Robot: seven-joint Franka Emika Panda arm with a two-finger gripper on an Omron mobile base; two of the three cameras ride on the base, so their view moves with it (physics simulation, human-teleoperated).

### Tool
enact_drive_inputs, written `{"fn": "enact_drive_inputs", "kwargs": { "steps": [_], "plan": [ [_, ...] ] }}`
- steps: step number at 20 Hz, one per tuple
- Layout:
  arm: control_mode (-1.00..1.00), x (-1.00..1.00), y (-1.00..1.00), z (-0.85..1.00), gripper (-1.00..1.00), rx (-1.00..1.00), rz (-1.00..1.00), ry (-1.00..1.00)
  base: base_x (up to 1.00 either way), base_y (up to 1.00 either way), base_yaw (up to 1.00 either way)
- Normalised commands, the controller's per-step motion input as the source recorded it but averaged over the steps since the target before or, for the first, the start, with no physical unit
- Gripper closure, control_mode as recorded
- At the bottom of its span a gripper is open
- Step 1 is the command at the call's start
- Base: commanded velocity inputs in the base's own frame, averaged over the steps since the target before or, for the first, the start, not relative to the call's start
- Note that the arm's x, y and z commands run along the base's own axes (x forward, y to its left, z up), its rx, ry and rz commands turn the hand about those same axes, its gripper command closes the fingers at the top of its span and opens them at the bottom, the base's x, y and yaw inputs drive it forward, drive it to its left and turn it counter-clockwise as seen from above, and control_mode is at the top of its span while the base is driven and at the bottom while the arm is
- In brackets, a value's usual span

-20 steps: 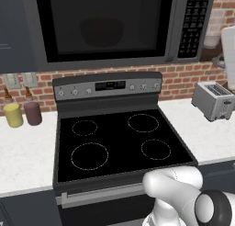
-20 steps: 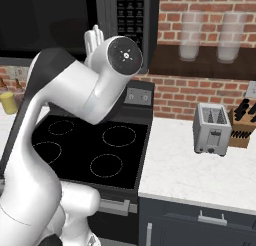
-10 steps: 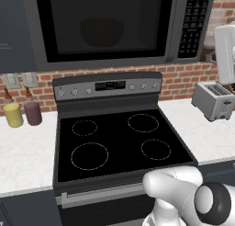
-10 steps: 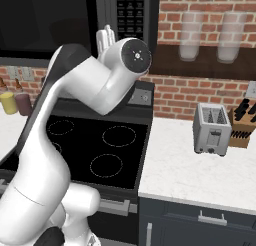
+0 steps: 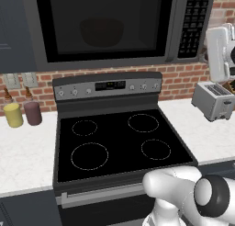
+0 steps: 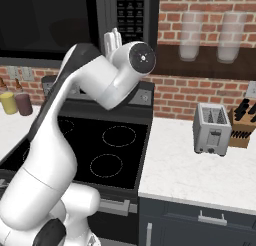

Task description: Open the microwave, place the bowl with waffle inside the microwave, then close the microwave door and turn it on.

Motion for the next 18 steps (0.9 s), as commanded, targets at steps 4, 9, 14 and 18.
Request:
{"fn": "enact_drive_inputs", "kwargs": {
  "steps": [4, 9, 14, 18],
  "plan": [
    [-1.00, 0.44, -0.10, 0.00, 1.00, 0.02, 0.00, -0.05, 0.00, 0.00, 0.00],
    [-1.00, 0.44, 0.00, -0.03, 1.00, 0.00, 0.00, -0.06, 0.00, 0.00, 0.00],
    [-1.00, 0.56, -0.01, -0.16, 1.00, 0.00, 0.00, 0.00, 0.00, 0.00, 0.00],
    [-1.00, 0.53, -0.13, -0.15, 1.00, 0.00, 0.00, 0.00, 0.00, 0.00, 0.00]
  ]
}}
